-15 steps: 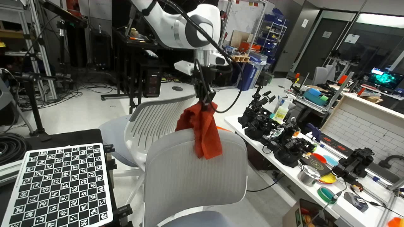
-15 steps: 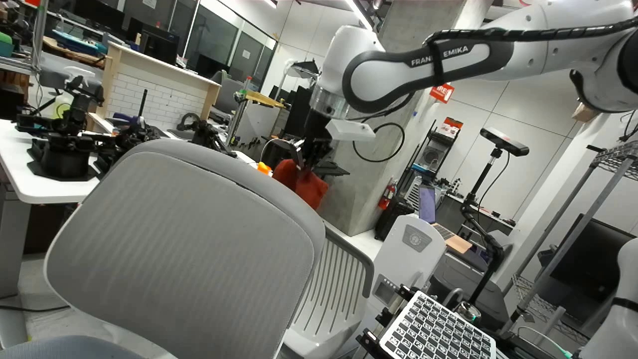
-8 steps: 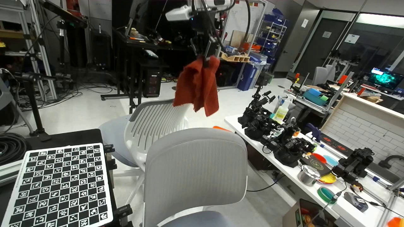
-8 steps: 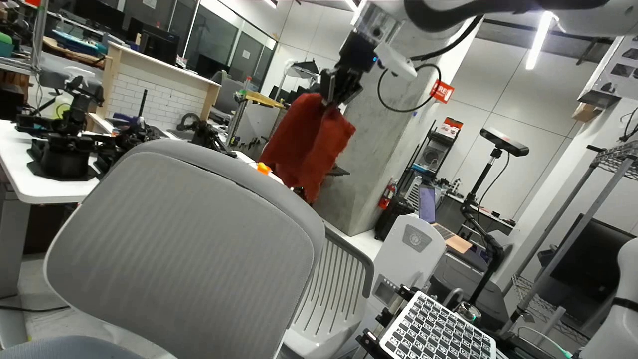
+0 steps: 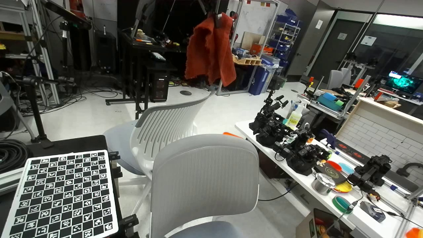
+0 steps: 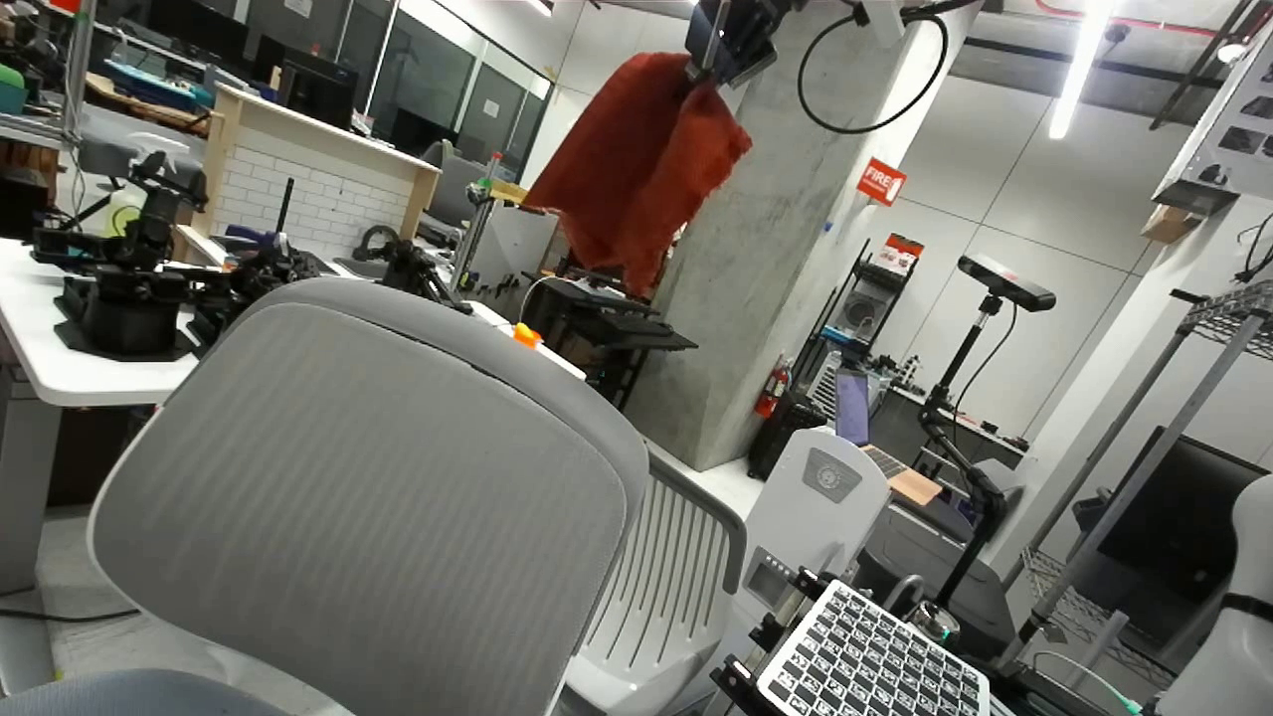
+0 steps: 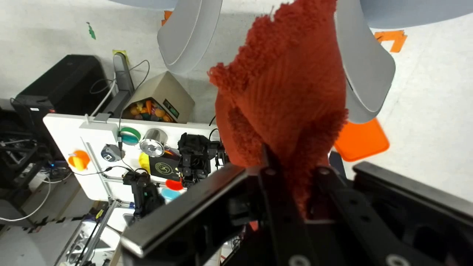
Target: Remove the orange cloth from the right chair, put it on the left chair and put it back on the right chair
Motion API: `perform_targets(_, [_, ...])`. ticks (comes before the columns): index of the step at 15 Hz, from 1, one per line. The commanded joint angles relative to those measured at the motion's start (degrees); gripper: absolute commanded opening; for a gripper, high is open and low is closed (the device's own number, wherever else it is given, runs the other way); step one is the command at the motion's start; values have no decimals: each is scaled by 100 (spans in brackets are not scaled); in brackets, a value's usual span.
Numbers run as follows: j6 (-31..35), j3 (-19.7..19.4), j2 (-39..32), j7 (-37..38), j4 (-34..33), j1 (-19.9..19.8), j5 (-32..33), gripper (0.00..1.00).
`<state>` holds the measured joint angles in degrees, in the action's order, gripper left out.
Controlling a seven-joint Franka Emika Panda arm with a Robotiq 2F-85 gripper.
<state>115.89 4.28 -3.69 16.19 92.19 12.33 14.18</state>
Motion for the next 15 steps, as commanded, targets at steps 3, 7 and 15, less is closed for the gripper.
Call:
perform_targets(3, [35, 117, -308, -52, 87, -114, -104, 3])
perform_targets(7, [82, 164, -591, 42, 181, -35, -79, 3])
perform_targets(15, [46, 315, -800, 153, 173, 110, -56, 3])
